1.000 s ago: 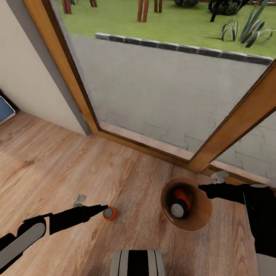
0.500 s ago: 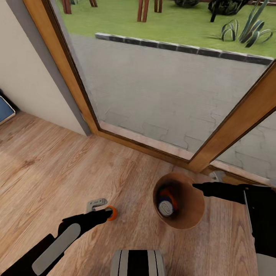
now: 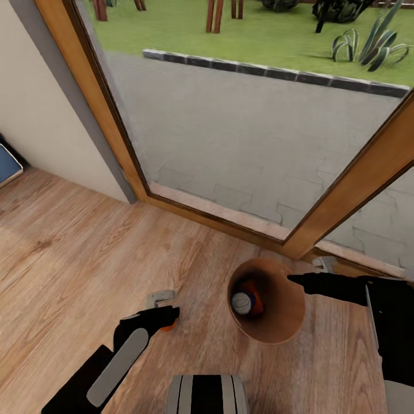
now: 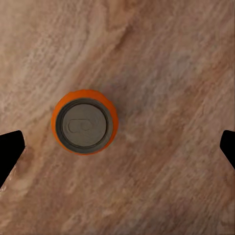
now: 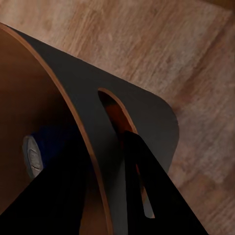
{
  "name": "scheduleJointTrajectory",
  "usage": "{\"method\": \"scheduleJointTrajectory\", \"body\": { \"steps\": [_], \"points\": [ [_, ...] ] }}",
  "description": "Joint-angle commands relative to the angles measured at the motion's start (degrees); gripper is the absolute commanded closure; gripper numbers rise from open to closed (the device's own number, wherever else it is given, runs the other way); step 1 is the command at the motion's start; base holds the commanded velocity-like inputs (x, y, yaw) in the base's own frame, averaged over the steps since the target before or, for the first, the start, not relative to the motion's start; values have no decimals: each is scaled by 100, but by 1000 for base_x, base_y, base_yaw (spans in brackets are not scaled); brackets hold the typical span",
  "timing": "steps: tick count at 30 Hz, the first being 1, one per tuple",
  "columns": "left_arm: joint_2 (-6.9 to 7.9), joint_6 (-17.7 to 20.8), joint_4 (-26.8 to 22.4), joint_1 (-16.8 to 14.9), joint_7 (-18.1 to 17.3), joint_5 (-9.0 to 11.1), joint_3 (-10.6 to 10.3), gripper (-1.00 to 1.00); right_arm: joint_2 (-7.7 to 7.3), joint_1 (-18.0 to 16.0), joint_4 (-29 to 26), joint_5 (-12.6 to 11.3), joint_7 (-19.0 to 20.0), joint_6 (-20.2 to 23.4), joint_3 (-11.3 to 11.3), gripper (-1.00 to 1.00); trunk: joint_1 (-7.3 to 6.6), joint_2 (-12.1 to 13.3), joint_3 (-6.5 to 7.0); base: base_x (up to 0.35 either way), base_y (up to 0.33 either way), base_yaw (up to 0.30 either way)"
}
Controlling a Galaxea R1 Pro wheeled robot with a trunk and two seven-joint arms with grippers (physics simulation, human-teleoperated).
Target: Put the three can of soda from the living room inside the tash can in the kitchen.
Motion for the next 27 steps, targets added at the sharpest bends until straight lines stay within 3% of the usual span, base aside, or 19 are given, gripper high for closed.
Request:
{"method": "scheduleJointTrajectory", "body": {
  "steps": [1, 4, 6, 13, 15, 16, 18, 27],
  "points": [
    [-89, 83, 10, -1, 0, -171, 92, -100, 0, -1, 0, -58, 12, 58, 0, 100, 0, 0, 0, 0, 0, 0],
    [-353, 339, 76, -7, 15, -651, 269, -100, 2, -1, 0, -58, 12, 58, 0, 100, 0, 0, 0, 0, 0, 0],
    [-429, 414, 116, -35, 20, -846, 430, -100, 2, -1, 0, -58, 12, 58, 1, 100, 0, 0, 0, 0, 0, 0],
    [-452, 427, 411, -184, 24, -1033, 522, -100, 2, -1, 0, -58, 11, 58, 1, 100, 0, 0, 0, 0, 0, 0],
    [-465, 383, 788, -382, 16, -1144, 528, -100, 5, -1, 0, -58, 12, 58, 1, 100, 0, 0, 0, 0, 0, 0],
    [-523, 335, 1197, -583, 3, -1210, 527, -100, 3, -1, 0, -58, 12, 58, 1, 100, 0, 0, 0, 0, 0, 0],
    [-623, 235, 1516, -702, -11, -1243, 523, -100, 4, -1, 0, -58, 12, 58, 1, 100, 0, 0, 0, 0, 0, 0],
    [-755, -130, 2459, -1074, -107, -1329, 522, -100, 2, -1, 0, -58, 12, 58, 1, 100, 0, 0, 0, 0, 0, 0]
  ]
}}
